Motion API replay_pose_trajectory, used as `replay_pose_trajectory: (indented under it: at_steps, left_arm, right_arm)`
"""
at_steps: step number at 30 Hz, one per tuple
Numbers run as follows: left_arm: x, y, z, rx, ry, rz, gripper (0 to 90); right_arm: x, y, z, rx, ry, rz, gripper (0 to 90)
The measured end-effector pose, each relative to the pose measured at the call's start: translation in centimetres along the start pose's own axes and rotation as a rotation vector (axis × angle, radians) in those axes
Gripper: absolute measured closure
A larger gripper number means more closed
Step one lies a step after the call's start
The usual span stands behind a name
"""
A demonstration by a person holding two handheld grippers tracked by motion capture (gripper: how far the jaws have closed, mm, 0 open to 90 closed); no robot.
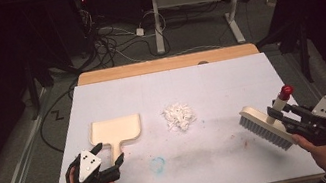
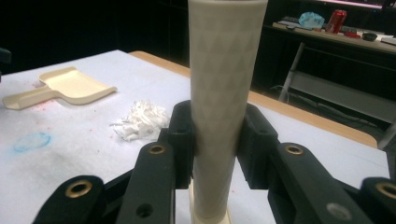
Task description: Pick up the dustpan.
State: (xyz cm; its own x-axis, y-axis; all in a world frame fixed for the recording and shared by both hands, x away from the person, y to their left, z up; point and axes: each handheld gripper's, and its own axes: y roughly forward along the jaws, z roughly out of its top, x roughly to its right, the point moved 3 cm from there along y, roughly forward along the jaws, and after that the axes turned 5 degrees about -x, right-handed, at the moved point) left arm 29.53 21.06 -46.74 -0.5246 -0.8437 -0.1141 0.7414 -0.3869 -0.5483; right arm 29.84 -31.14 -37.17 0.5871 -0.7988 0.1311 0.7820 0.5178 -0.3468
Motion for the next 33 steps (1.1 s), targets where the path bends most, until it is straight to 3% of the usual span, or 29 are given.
replay_pose_trajectory:
  at_steps: [4, 5, 9, 10, 13, 15, 17, 19, 20, 25, 27, 30, 33]
  left_arm:
    - [0.4, 0.3, 0.0, -0.045, 0.021, 0.002, 23.4]
    - [0.5, 0.4, -0.1, -0.054, 0.014, -0.007, 22.8]
    - [0.4, 0.9, -0.1, -0.081, -0.022, -0.025, 22.2]
    - [0.3, 1.0, -0.2, -0.089, -0.043, -0.036, 21.3]
    - [0.5, 1.5, -0.5, -0.175, -0.151, -0.032, 21.4]
    - [0.7, 1.8, -0.7, -0.228, -0.221, -0.014, 21.8]
    - [0.8, 2.5, -0.7, -0.276, -0.253, -0.005, 22.0]
    - [0.9, 2.9, -0.7, -0.294, -0.258, 0.007, 21.7]
    - [0.6, 3.6, -0.6, -0.317, -0.276, 0.042, 22.5]
    - [-0.9, 6.1, -0.3, -0.379, -0.280, 0.077, 23.7]
    - [-1.7, 6.9, -0.3, -0.395, -0.315, 0.048, 28.3]
    - [-2.5, 7.7, 0.0, -0.396, -0.292, 0.067, 35.7]
    - [-2.7, 8.1, 0.2, -0.396, -0.276, 0.065, 37.0]
  right_arm:
    - [0.1, 0.0, -0.1, -0.005, -0.003, -0.006, 70.1]
    - [0.1, 0.1, -0.2, -0.006, 0.012, -0.006, 70.1]
    - [0.1, 0.3, -0.2, -0.015, -0.003, -0.018, 70.1]
    - [0.2, 0.3, -0.2, -0.014, -0.001, -0.021, 70.1]
    - [0.2, 0.4, -0.2, -0.015, 0.000, -0.019, 70.1]
    - [0.2, 0.5, -0.3, -0.023, -0.002, -0.023, 70.1]
    - [0.2, 0.7, -0.4, -0.026, -0.006, -0.029, 70.1]
    - [0.2, 0.8, -0.4, -0.030, -0.011, -0.028, 70.0]
    - [0.2, 0.9, -0.4, -0.030, -0.007, -0.028, 70.0]
    - [0.1, 1.2, -0.5, -0.045, -0.018, -0.026, 70.1]
    - [0.2, 1.3, -0.6, -0.051, -0.022, -0.025, 70.1]
    - [0.1, 1.5, -0.7, -0.059, -0.022, -0.025, 70.1]
    - [0.0, 1.5, -0.7, -0.057, -0.025, -0.020, 70.1]
